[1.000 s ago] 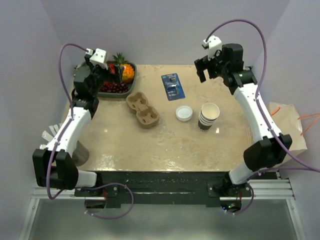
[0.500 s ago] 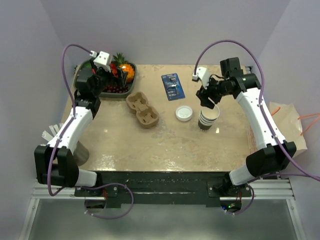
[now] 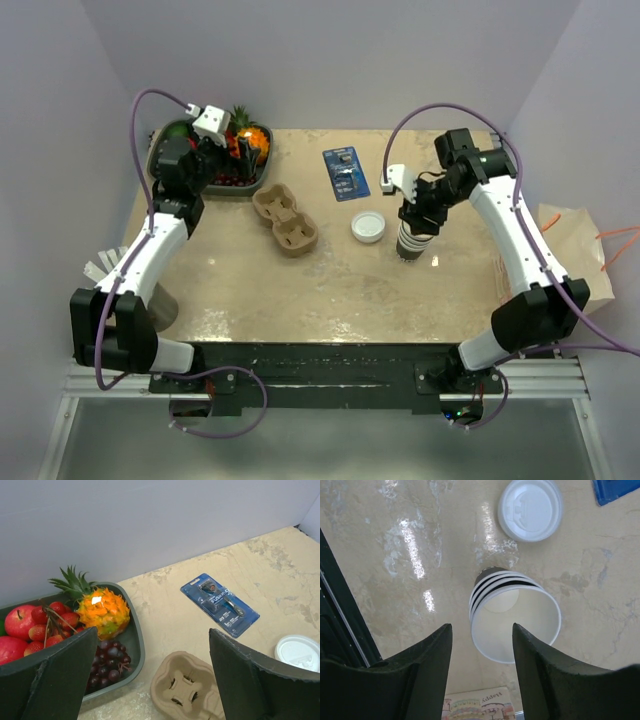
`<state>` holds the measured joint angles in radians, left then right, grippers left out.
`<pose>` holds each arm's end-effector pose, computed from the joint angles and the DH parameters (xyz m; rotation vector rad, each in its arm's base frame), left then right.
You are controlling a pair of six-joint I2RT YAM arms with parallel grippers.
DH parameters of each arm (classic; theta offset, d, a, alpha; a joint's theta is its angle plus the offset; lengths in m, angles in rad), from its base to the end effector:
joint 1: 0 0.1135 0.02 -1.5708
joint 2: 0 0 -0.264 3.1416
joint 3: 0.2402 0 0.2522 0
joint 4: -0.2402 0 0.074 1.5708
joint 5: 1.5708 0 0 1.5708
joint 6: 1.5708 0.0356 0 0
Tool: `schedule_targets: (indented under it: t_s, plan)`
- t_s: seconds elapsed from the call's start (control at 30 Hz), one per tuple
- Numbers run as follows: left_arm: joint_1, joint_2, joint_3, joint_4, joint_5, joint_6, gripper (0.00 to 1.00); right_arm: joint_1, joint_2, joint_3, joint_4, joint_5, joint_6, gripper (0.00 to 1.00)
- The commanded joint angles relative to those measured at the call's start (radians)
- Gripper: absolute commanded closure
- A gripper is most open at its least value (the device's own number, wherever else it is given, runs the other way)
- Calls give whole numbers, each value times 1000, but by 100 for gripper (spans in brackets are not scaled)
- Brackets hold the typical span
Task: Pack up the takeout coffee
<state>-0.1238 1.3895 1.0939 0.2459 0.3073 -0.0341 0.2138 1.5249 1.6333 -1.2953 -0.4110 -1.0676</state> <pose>0.3281 -0.0517 0.3538 0.3099 1.6011 -0.3702 0.2754 0.0743 0.3645 -1.6465 2.0311 0.2855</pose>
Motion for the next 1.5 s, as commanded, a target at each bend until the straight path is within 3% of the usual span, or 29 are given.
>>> schedule_targets:
  t_s: [0.0, 0.23, 0.43, 0.77, 1.47]
  plan:
    - [-5, -3, -17, 24, 4, -6, 4, -1, 4, -39, -24, 18, -75, 46]
    - [-5, 11, -17, 27, 4, -13, 4, -1, 12, -78, 62, 60, -77, 50]
    - [-5, 14, -23, 30, 0, -9, 4, -1, 27, -93, 50, 69, -101, 57]
    - [-7, 16, -34, 29, 0, -9, 4, -1, 14, -118, 37, 55, -107, 58]
    - [-7, 6, -52, 41, -7, -15, 4, 1, 49, -115, 50, 66, -74, 75]
